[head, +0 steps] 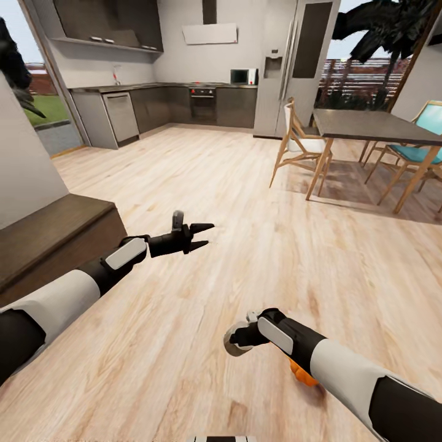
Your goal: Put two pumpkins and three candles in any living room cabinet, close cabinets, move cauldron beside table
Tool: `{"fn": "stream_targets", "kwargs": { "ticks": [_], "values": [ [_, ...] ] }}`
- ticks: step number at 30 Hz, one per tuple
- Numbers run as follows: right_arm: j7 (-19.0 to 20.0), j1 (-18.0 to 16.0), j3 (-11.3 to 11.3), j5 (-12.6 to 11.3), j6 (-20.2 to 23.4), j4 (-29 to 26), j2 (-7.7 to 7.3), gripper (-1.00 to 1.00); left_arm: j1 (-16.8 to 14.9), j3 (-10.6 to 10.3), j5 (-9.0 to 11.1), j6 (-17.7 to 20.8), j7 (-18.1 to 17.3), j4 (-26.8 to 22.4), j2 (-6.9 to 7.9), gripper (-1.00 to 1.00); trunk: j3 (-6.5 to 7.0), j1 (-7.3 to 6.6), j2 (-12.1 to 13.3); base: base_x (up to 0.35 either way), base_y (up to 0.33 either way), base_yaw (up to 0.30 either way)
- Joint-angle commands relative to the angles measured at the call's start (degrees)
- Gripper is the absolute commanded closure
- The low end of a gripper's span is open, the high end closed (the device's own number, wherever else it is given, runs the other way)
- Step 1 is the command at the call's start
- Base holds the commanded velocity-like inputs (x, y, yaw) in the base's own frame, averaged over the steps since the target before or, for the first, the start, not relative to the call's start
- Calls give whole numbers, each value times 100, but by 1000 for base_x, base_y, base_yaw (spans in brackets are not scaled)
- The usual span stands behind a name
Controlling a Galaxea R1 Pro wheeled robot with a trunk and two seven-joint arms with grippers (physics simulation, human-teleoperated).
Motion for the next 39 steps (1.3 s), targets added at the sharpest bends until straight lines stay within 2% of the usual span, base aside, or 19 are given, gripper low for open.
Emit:
{"fn": "stream_targets", "kwargs": {
  "ticks": [1, 7, 14, 20, 30, 39],
  "values": [
    [-6, 0, -16, -7, -1, 2, -5, 100, 0, -1, 13, -6, 1, 15, 2, -100, 18, -22, 42, 0, 0, 283],
    [-6, 0, -25, -7, -1, 42, -31, 100, -1, 20, 27, -2, 0, 6, 15, -100, 126, -154, 282, 0, 0, 283],
    [-6, 0, -12, -7, -135, 415, -1, 100, 0, 25, 28, -2, 0, 1, 25, -100, 252, -308, 563, 0, 0, 283],
    [-6, 0, -11, -7, -158, 438, 0, 100, 1, 26, 43, -2, -6, 7, 49, -100, 359, -440, 804, 0, 0, 284],
    [-6, 0, -3, -7, -171, 442, 22, 100, 1, 26, 60, -1, -11, 6, 190, -100, 539, -659, 1205, 0, 0, 284],
    [-6, 0, 6, 0, -177, 448, 112, 100, 1, 26, 63, 11, -17, 32, 213, -100, 701, -857, 1566, 0, 0, 283]
  ]
}}
